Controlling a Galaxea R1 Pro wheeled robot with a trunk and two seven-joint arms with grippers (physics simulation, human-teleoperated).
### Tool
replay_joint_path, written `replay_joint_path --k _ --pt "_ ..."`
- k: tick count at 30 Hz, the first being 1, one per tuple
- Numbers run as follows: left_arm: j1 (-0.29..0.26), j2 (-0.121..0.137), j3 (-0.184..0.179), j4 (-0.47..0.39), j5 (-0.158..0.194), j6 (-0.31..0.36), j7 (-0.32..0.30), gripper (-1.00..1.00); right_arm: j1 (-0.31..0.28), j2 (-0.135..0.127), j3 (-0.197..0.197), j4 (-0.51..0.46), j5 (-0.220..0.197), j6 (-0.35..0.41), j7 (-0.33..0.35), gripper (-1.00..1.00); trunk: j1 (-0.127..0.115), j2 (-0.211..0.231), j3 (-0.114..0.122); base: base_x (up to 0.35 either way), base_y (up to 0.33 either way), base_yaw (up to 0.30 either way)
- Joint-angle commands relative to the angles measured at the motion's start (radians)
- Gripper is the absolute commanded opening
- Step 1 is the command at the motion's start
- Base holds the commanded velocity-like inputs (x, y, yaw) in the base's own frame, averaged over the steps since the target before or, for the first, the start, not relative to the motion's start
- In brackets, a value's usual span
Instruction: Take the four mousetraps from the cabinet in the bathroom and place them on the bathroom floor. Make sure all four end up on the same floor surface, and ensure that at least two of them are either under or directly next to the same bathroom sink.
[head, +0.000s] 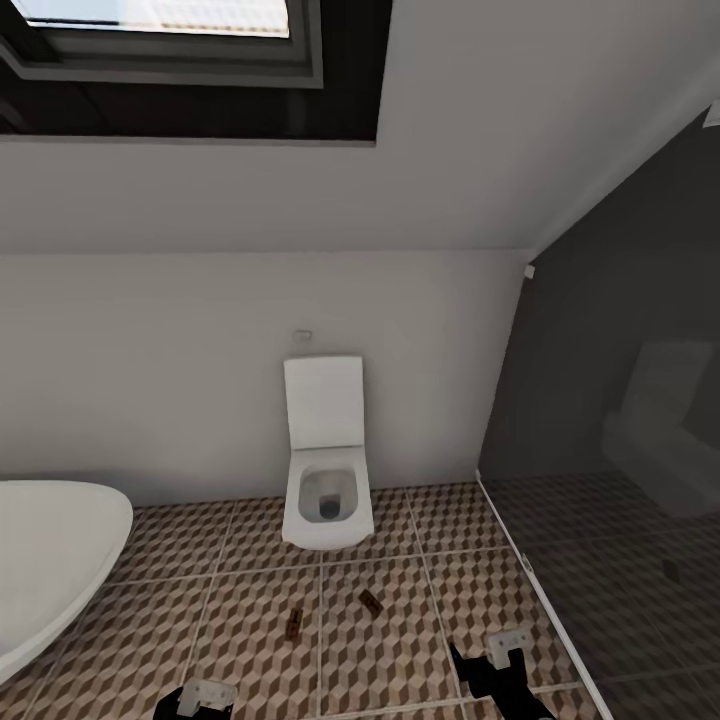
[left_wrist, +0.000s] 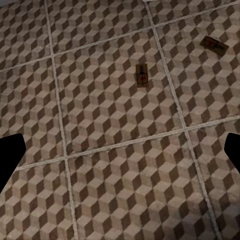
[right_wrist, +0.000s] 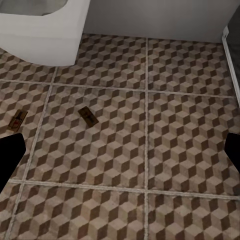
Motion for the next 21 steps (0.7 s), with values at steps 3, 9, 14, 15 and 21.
replay_joint_path --k 3,9,14,15,21 --pt "-0.001 -0.001 -0.008 0.002 0.001 -0.004 0.003 1.00 -0.001 0.000 0.003 0.001 -0.007 -0.003 0.005 1.00 0.001 -0.002 -0.002 0.000 0.000 0.000" --pt "-0.001 -0.002 -0.008 0.002 0.001 -0.004 0.003 1.00 -0.001 0.000 0.003 0.001 -0.007 -0.003 0.005 1.00 0.001 -0.002 -0.002 0.000 0.000 0.000" --pt "-0.001 -0.003 -0.008 0.002 0.001 -0.004 0.003 1.00 -0.001 0.000 0.003 0.001 -0.007 -0.003 0.004 1.00 0.001 -0.002 -0.002 0.000 0.000 0.000" --pt "-0.001 -0.004 -0.008 0.002 0.001 -0.004 0.003 1.00 -0.001 0.000 0.003 0.001 -0.007 -0.003 0.003 1.00 0.001 -0.002 -0.002 0.000 0.000 0.000" --pt "0.000 -0.009 -0.008 0.002 0.001 -0.004 0.003 1.00 -0.001 -0.003 0.003 0.001 -0.006 -0.003 0.002 1.00 0.001 -0.002 -0.002 0.000 0.000 0.000"
